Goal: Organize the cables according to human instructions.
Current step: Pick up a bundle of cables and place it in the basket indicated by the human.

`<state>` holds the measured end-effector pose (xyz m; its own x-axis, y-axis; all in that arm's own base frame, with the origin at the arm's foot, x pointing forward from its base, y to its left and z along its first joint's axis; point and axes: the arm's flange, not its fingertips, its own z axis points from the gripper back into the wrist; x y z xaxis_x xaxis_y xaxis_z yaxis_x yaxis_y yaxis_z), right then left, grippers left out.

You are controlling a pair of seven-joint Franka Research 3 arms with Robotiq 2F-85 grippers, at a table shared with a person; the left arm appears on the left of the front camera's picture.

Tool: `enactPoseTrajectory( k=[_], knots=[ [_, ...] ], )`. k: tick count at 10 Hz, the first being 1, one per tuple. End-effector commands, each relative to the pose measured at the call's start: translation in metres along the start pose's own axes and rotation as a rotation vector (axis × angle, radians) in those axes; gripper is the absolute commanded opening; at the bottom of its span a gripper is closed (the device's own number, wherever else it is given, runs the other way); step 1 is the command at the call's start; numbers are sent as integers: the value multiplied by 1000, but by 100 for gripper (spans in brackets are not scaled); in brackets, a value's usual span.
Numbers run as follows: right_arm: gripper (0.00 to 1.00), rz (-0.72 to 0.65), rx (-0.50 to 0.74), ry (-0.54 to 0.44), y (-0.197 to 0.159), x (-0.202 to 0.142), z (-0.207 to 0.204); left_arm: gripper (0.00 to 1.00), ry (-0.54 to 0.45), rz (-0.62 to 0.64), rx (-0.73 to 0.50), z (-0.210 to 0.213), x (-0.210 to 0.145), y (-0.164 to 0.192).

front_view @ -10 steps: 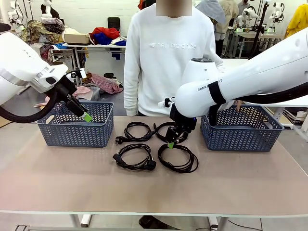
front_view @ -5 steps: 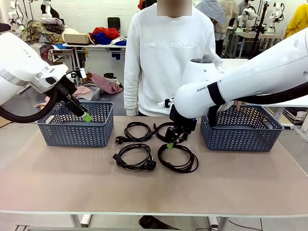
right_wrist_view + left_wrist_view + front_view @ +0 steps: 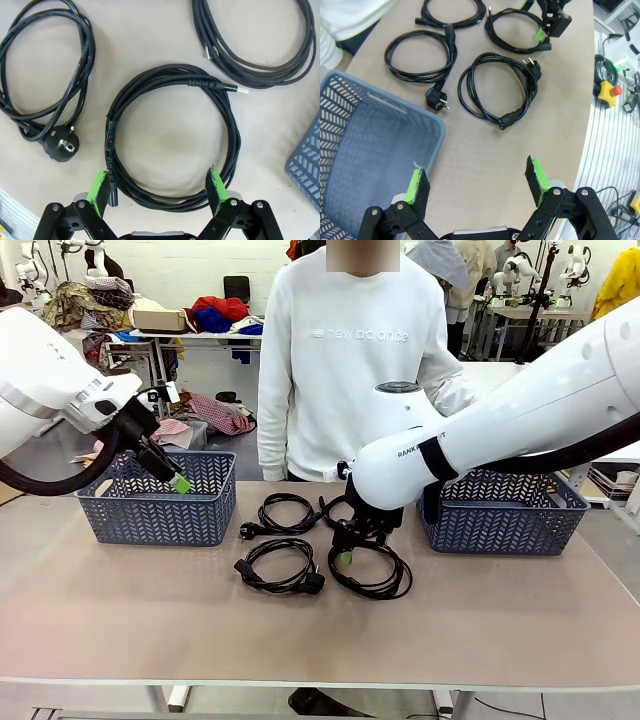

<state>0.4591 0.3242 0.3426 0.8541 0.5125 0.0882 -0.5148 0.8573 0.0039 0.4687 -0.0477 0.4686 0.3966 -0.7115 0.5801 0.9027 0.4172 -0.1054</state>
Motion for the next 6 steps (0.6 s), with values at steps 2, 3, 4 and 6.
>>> enactPoseTrajectory(
  k=[2, 3, 4, 6],
  knots=[
    [100, -53, -45, -7, 17, 15, -15, 100, -26, 0, -10, 1, -1, -2],
    [100, -56, -45, -6, 19, 17, -19, 100, -26, 0, -10, 1, -1, -2],
    [100, -62, -46, -4, 19, 19, -21, 100, -26, 0, -10, 1, -1, -2],
    [100, -69, -48, 5, 20, 23, -26, 100, -26, 0, -10, 1, -1, -2]
  ],
)
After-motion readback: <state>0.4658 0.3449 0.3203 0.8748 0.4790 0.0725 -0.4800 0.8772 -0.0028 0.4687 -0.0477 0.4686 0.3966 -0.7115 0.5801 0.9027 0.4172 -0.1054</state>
